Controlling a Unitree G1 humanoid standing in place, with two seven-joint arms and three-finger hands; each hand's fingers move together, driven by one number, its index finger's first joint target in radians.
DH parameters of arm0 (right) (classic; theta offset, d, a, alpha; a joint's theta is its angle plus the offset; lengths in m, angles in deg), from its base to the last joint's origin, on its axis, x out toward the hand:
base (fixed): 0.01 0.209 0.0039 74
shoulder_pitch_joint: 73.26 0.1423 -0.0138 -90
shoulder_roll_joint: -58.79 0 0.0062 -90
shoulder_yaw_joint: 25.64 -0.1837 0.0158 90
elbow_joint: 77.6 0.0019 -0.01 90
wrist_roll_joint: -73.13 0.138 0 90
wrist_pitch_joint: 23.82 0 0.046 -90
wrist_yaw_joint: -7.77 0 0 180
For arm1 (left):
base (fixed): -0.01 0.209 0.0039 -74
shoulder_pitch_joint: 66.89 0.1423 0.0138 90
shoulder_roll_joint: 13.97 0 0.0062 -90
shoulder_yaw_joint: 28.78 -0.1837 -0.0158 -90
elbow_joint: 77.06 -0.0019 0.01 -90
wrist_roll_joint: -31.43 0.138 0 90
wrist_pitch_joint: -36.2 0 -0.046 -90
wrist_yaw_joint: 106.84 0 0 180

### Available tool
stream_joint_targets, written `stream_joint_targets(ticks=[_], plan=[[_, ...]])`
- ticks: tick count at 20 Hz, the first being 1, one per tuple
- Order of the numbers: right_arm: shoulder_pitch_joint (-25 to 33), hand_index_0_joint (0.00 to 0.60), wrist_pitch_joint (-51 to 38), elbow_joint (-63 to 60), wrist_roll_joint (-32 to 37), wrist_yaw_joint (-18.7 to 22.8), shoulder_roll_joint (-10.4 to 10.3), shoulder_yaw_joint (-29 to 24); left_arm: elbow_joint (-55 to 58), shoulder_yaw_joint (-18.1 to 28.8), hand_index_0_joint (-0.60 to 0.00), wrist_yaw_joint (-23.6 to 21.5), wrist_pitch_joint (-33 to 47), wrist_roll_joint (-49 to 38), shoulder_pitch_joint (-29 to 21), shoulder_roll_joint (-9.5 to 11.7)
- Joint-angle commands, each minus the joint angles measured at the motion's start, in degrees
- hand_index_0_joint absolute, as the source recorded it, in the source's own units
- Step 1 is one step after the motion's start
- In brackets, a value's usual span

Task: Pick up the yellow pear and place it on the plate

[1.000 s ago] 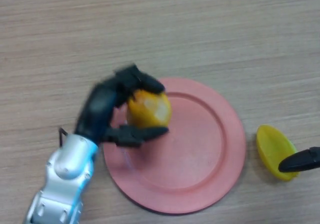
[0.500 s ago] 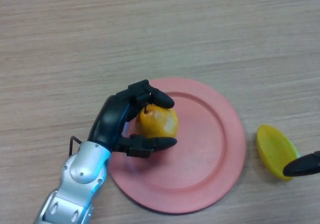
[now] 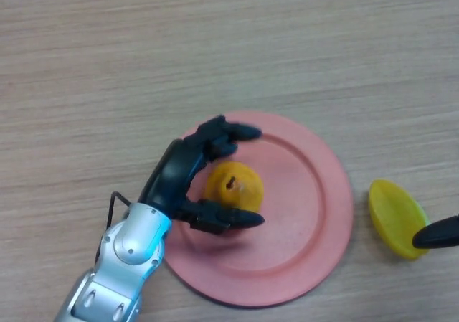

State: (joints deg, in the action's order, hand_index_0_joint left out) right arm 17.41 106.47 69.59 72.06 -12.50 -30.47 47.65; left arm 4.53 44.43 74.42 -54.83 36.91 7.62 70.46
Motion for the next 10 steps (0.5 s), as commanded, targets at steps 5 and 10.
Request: stream_joint_targets(ticks=[5,10], plan=[[1.9,0.0,-8.1,0.9,0.4,2.4,1.5,-2.3,12.3,7.5,0.0,5.4,5.2,-6.2,-1.2,0.5],[3.7,0.0,-6.3,-0.6,2.4,3.1,1.8,-0.9,21.3,14.9,0.0,8.2,4.7,-9.2,-1.5,0.6]])
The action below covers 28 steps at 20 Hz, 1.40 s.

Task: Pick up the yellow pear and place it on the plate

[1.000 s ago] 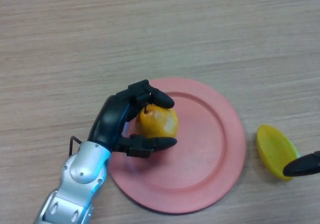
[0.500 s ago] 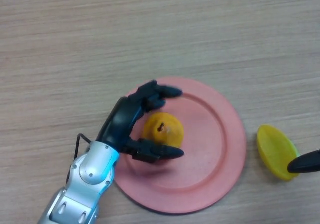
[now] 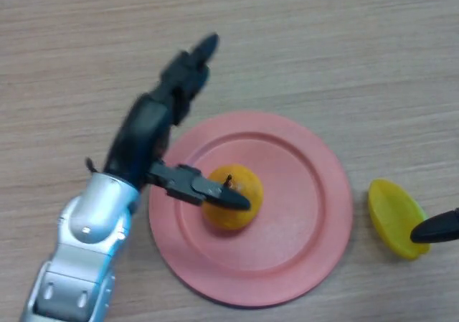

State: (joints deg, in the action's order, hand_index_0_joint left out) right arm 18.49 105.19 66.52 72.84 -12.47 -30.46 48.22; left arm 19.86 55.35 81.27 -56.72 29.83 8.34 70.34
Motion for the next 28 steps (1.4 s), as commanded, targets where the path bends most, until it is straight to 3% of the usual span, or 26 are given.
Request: stream_joint_targets(ticks=[1,2,7,10,15,19,28], plan=[[3.6,0.0,-5.0,1.6,2.3,3.8,2.1,-1.0,8.4,5.4,0.0,1.6,5.1,-2.9,-2.6,1.5],[3.6,0.0,-6.2,0.8,2.3,4.1,2.2,-0.9,9.9,6.6,0.0,1.5,4.3,-4.4,-2.4,1.9],[3.8,0.0,-7.4,-1.0,4.8,5.8,2.3,-2.0,17.1,15.8,0.0,2.5,-2.8,-13.2,1.0,8.2],[4.4,0.0,-11.0,-3.4,4.0,7.9,2.6,-0.1,20.7,19.9,0.0,2.7,-6.0,-17.1,3.4,10.4],[4.7,0.0,-10.9,-4.7,4.9,8.9,1.6,3.0,20.5,23.7,0.0,5.1,-2.3,-15.1,7.2,11.1],[5.7,0.0,-10.2,-6.3,4.5,9.5,1.2,5.2,20.1,26.5,0.0,3.9,-2.3,-15.7,6.6,12.6],[6.3,0.0,-9.9,-6.7,3.6,10.1,0.7,6.7,18.9,26.0,0.0,3.0,-1.1,-13.3,5.7,13.4]])
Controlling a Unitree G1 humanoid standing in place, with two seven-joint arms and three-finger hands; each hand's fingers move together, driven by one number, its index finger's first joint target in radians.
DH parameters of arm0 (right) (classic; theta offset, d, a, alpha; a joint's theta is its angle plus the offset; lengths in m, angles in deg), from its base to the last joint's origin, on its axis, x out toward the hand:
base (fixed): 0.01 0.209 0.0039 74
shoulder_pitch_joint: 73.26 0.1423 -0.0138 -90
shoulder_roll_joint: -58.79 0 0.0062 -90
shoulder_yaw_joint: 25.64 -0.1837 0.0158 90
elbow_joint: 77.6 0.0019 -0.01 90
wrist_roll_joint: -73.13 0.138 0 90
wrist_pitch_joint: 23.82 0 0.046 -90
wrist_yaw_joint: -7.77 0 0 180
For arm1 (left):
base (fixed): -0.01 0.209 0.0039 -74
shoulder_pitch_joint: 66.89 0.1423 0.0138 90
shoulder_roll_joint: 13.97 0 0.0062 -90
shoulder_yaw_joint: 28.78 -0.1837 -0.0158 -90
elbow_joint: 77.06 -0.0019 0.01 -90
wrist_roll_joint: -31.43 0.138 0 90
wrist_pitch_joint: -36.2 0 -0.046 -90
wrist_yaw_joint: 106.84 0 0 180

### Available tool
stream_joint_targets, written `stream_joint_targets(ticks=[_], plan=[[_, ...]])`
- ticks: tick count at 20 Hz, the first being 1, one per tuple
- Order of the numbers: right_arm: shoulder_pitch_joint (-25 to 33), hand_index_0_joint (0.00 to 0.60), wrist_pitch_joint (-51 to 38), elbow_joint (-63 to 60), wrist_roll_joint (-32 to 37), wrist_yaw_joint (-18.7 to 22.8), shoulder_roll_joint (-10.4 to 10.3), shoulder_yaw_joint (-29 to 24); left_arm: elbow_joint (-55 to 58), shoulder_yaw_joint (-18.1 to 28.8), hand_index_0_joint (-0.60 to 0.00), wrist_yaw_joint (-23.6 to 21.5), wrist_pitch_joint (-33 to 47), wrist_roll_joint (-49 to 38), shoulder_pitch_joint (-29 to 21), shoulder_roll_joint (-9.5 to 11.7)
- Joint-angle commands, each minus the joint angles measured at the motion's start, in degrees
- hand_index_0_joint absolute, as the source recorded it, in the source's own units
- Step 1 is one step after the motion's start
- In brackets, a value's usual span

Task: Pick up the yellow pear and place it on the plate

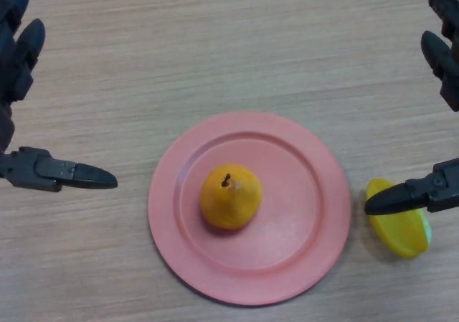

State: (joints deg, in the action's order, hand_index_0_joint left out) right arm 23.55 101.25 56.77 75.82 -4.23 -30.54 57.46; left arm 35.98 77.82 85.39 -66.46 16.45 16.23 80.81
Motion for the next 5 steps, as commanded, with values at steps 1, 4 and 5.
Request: stream_joint_targets(ticks=[1,4,5], plan=[[0.9,0.0,-6.8,2.9,0.1,1.3,0.9,-2.4,2.8,3.7,0.0,-1.1,8.4,0.0,-2.5,3.1],[0.5,0.0,-8.0,2.6,-0.2,-0.4,1.0,-2.7,2.6,3.4,0.0,-1.8,8.8,0.8,-2.7,3.1],[0.3,0.0,-8.0,2.6,-0.3,-1.5,1.2,-2.6,2.5,3.2,0.0,-2.2,9.1,1.2,-2.9,3.0]])
